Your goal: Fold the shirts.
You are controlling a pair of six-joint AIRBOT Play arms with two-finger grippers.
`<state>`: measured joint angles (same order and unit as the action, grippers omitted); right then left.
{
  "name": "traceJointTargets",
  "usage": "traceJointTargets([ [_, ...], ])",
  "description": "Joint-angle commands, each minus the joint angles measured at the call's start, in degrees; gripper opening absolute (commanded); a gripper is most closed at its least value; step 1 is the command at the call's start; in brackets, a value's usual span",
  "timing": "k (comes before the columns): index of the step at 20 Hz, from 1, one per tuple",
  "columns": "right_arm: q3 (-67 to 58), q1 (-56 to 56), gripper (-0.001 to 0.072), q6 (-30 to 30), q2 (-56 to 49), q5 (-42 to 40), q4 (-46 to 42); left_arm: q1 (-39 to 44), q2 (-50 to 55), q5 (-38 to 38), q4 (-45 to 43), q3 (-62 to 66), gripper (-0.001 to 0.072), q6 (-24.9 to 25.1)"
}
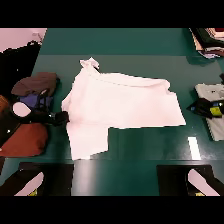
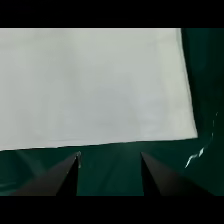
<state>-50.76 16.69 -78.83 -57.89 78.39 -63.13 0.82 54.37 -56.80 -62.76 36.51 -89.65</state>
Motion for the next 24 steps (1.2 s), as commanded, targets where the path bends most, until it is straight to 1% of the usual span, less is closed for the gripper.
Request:
traceJointTargets([
  [1, 7.7, 9.1, 0.0441, 0.5, 0.0, -0.5, 0.2, 0.0, -0.2, -1.8, 0.5, 5.5, 0.0025, 1.4],
  [3, 12.4, 13.1, 0.0441, 0.9, 0.0, -3.7, 0.7, 0.0, -0.2, -0.8, 1.2, 5.8, 0.0025, 1.6],
  [6, 15.8, 14.0, 0.0440, 1.4, -2.8, -6.4, 1.6, 0.0, -0.2, -0.7, 1.3, 5.8, 0.0025, 1.6],
  [8, 15.7, 12.7, 0.0440, 4.0, -6.7, -7.4, 6.4, 0.0, -0.2, -0.7, 1.3, 5.8, 0.0025, 1.6],
  [11, 15.7, 9.1, 0.0439, 4.3, -11.3, -12.7, 10.4, 0.0, -0.2, -0.9, 1.3, 5.8, 0.0025, 1.6],
  [13, 15.6, 6.6, 0.0425, 4.4, -12.8, -16.0, 12.3, 0.0, -0.2, -0.9, 1.3, 5.8, 0.0025, 1.6],
  [14, 15.2, 4.9, 0.0335, 4.4, -13.4, -17.4, 12.5, 0.0, -0.2, -0.9, 1.3, 5.8, 0.0025, 1.6],
  [15, 14.6, 3.6, 0.0267, 4.5, -13.8, -18.1, 12.4, 0.0, -0.2, -0.9, 1.3, 5.8, 0.0025, 1.6],
  [16, 13.6, 2.2, 0.0165, 4.8, -14.2, -18.5, 12.4, 0.0, -0.2, -1.0, 1.3, 5.8, 0.0025, 1.6],
  [17, 12.5, 0.9, 0.0041, 5.9, -14.3, -18.4, 12.3, 0.0, -0.2, -1.4, 1.2, 6.0, 0.0024, 1.6],
  [18, 10.9, -0.3, 0.0015, 6.3, -14.3, -18.0, 12.3, 0.0, -0.2, -2.1, 1.0, 6.7, 0.0024, 1.6],
  [20, 6.7, -2.1, 0.0014, 6.3, -13.4, -15.5, 12.1, 0.0, -1.7, -3.3, -0.5, 10.1, 0.0024, 1.6],
  [22, 1.3, -3.3, 0.0014, 6.3, -9.9, -13.6, 12.1, 0.0, -4.7, -5.4, -3.9, 16.3, 0.0024, 1.4],
  [24, -5.6, -4.2, 0.0014, 6.3, -4.9, -13.3, 12.2, 0.0, -7.7, -7.7, -5.9, 25.5, 0.0024, 1.4],
])
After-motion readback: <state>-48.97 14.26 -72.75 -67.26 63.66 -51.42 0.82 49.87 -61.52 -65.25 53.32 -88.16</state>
